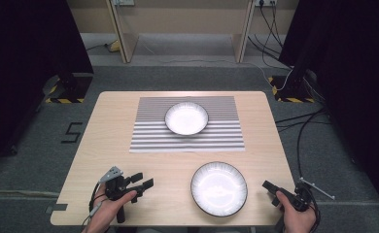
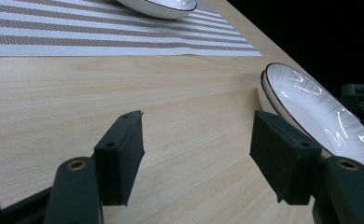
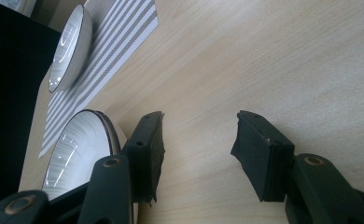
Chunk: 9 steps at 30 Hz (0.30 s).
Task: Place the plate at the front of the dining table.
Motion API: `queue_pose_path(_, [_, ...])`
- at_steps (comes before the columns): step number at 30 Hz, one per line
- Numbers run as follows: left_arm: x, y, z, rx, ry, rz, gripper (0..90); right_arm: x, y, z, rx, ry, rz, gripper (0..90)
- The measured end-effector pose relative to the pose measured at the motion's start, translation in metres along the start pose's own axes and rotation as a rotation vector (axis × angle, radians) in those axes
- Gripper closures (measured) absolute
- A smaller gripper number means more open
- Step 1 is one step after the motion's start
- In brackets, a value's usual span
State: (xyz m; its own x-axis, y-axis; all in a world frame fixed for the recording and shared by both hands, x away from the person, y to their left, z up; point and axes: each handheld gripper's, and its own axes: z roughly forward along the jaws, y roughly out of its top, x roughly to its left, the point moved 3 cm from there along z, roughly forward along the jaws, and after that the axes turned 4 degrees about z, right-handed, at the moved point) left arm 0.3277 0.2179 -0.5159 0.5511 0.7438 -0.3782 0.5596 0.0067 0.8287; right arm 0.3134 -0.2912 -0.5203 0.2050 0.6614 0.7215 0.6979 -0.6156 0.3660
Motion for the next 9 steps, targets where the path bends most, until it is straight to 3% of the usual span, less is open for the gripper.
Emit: queue_pose_path(9, [0.0004, -0.0014, 0.0008, 0.003, 0.0, 0.005, 34.3, -0.0038, -0.0048, -0.0054, -0.013, 0.012, 0.012, 49.4])
